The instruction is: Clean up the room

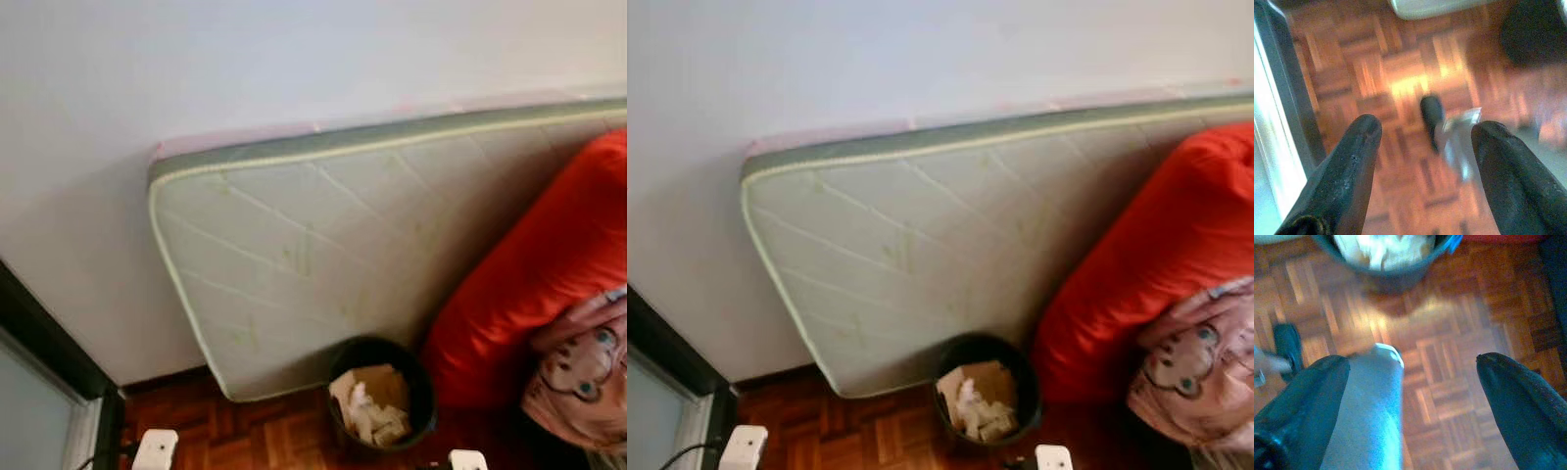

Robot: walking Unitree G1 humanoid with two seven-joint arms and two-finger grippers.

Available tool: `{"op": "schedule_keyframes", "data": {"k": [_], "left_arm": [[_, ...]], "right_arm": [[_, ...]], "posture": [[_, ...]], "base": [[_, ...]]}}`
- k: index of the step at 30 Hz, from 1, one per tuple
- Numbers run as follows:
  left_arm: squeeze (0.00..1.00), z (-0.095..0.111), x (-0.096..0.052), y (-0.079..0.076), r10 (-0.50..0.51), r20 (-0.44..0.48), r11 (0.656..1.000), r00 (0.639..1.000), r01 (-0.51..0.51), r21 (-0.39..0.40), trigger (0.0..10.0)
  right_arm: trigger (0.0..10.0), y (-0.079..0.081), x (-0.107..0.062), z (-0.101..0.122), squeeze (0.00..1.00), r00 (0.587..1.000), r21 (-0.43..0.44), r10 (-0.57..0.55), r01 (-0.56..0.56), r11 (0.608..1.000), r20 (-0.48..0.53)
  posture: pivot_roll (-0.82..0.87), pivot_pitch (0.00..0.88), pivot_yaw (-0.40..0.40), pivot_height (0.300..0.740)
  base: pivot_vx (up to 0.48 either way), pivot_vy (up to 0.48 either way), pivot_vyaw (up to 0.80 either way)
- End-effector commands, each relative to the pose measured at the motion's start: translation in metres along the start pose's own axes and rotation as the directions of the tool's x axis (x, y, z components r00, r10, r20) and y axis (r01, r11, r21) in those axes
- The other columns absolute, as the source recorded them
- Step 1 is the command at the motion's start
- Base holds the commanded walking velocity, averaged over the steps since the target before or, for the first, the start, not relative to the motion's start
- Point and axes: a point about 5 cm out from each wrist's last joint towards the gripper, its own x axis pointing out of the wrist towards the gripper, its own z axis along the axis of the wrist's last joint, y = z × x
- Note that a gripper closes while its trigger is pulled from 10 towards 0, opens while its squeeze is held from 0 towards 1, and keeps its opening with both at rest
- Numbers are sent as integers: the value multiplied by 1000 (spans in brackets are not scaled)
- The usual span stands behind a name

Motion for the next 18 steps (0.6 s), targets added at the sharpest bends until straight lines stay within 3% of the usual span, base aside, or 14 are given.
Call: {"op": "schedule_keyframes", "data": {"k": [1,7,18], "left_arm": [[0,-16,-2,-2,-6,-58,1000,998,7,5,10000],[0,-17,-3,-2,-6,-59,1000,998,6,7,10000],[0,-16,-3,-1,2,-56,1000,998,-2,3,10000]], "right_arm": [[10000,-2,1,10,0,1000,-13,-4,4,1000,26],[10000,-2,1,10,0,1000,-15,0,1,1000,25],[10000,-2,1,10,0,1000,-1,-2,2,1000,29]], "posture": [[-25,0,-17,740],[-23,0,-18,740],[-21,0,-23,740]], "base": [[-281,0,0],[-269,0,0],[0,0,0]]}}
